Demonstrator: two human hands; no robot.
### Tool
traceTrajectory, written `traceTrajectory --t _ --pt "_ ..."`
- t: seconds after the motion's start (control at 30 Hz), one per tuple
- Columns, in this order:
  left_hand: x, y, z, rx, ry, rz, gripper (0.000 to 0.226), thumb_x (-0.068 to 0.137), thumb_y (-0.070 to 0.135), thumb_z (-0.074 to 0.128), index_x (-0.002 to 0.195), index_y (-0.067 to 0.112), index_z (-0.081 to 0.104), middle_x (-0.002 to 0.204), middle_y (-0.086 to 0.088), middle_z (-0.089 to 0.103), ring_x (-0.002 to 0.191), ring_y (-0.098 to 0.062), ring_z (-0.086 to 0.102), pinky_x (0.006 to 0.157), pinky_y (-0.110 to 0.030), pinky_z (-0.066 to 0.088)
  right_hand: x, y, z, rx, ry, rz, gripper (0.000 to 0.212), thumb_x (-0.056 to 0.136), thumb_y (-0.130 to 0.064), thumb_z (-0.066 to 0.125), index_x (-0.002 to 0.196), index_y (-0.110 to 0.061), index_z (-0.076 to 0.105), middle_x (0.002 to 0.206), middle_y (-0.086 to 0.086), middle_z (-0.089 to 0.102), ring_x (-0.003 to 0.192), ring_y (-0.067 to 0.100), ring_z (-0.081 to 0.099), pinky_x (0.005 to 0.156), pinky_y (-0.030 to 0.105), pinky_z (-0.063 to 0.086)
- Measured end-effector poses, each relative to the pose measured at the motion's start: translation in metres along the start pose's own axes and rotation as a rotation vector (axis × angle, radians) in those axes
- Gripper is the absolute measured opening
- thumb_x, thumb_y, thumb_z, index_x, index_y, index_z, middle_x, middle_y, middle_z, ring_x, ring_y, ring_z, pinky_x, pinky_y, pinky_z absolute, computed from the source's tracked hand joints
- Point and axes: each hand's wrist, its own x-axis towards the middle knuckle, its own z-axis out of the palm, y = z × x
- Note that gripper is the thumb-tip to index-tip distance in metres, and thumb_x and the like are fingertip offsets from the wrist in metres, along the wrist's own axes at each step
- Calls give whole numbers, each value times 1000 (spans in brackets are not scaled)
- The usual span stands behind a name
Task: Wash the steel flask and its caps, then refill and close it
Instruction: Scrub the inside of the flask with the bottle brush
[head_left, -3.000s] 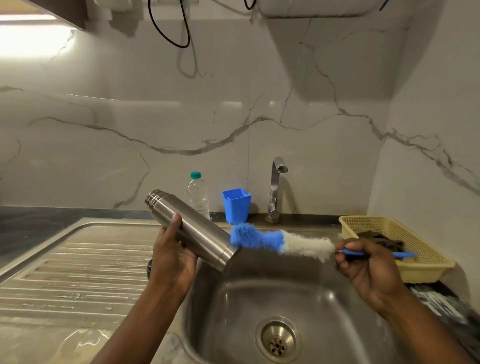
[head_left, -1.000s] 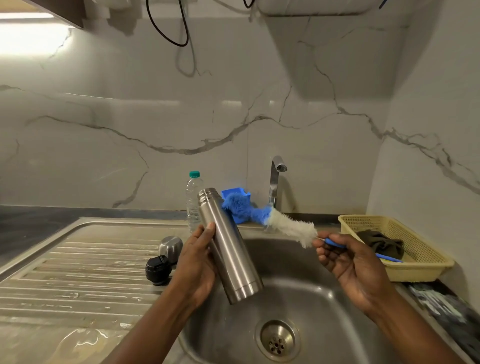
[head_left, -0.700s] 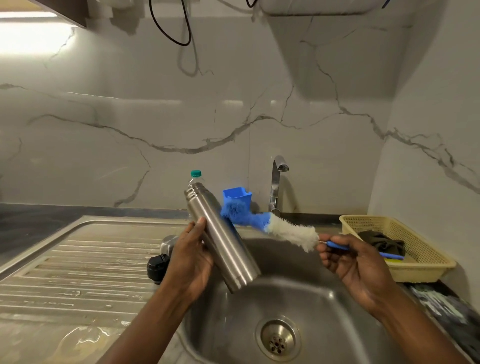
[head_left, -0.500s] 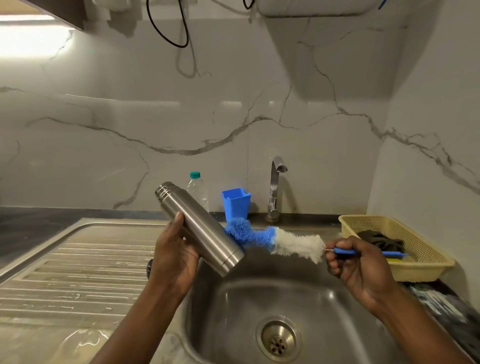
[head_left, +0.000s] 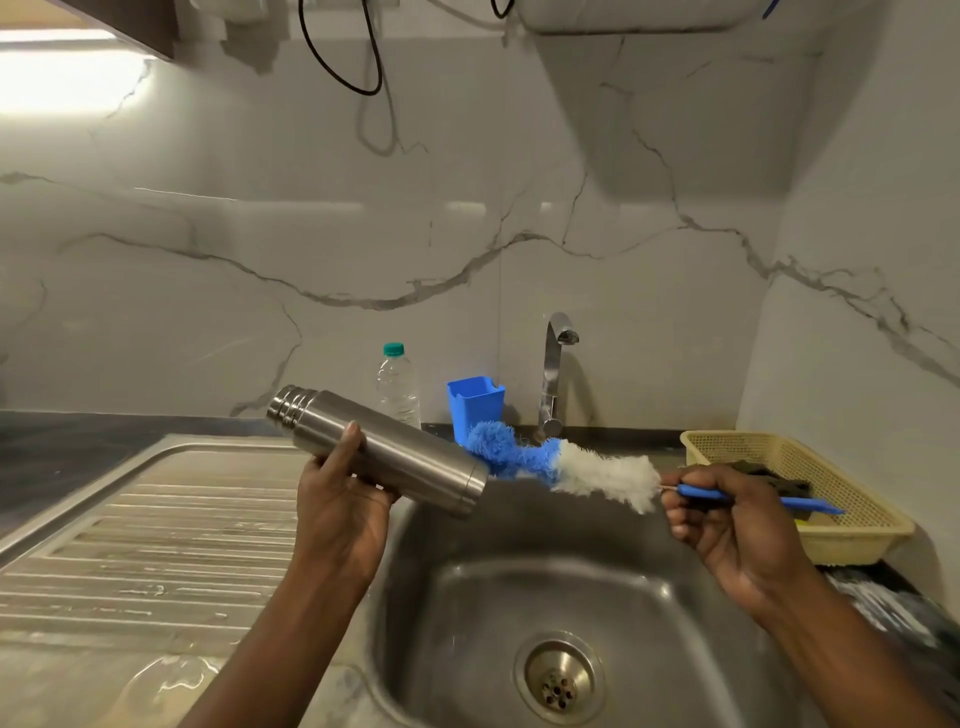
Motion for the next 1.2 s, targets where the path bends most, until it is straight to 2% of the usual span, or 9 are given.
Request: traceTrajectory --t 0.13,0.27,0.33,0.5,0.6,0.8,0.87,1.03,1.2 --pt "-5 -8 4 54 -32 17 55 94 18 68 146 9 52 143 -20 63 129 -36 65 97 -67 55 -2 4 9 -1 -28 24 24 98 -3 50 97 8 72 79 21 74 60 20 71 54 25 60" --pt "-2 -8 1 23 1 87 66 90 16 73 150 8 47 144 -19 62 129 -35 65 91 -65 59 -4 -3 6 12 4 -7 24 98 -3 49 99 9 70 76 19 74 58 19 71 53 24 59" --pt "1 -5 -2 -6 14 114 73 86 18 77 151 11 45 145 -17 62 130 -34 65 94 -65 58 -5 -5 5 24 4 -6 24 98 -3 49 99 9 70 75 19 74 58 19 71 52 24 59" --pt "6 -4 -6 -24 15 97 41 93 14 73 132 23 63 141 -12 67 130 -32 65 104 -69 50 -10 9 20 0 -45 12 26 101 -5 50 103 9 71 88 26 76 69 25 76 57 26 62" --pt "5 -6 -5 -8 -1 103 58 84 15 78 138 22 60 142 -13 66 130 -34 64 101 -68 53 -11 12 25 -14 -63 8 26 102 -6 50 106 8 72 96 30 76 76 29 78 61 28 63" --pt "13 1 -13 -108 54 75 113 54 28 106 151 15 51 144 -17 64 131 -40 64 95 -68 56 -15 -1 21 32 -38 28 26 101 -4 49 101 11 70 83 27 76 64 26 76 54 27 62" --pt "12 0 -13 -91 50 79 117 49 29 107 151 17 51 144 -17 64 130 -39 64 97 -67 56 -16 7 26 35 -63 30 27 102 -6 49 103 11 71 90 30 75 71 29 78 58 28 63" --pt "6 -10 -7 -52 13 67 77 82 16 81 151 23 50 142 -15 65 129 -34 66 95 -66 57 -17 10 31 3 -95 15 29 104 -7 47 107 9 70 98 31 75 80 32 79 64 30 65" --pt "14 -5 -14 -84 -7 89 74 85 16 83 151 21 50 145 -17 63 132 -37 63 94 -64 58 -17 2 26 39 -63 17 27 103 -6 48 104 10 70 90 28 76 72 28 78 59 27 63"
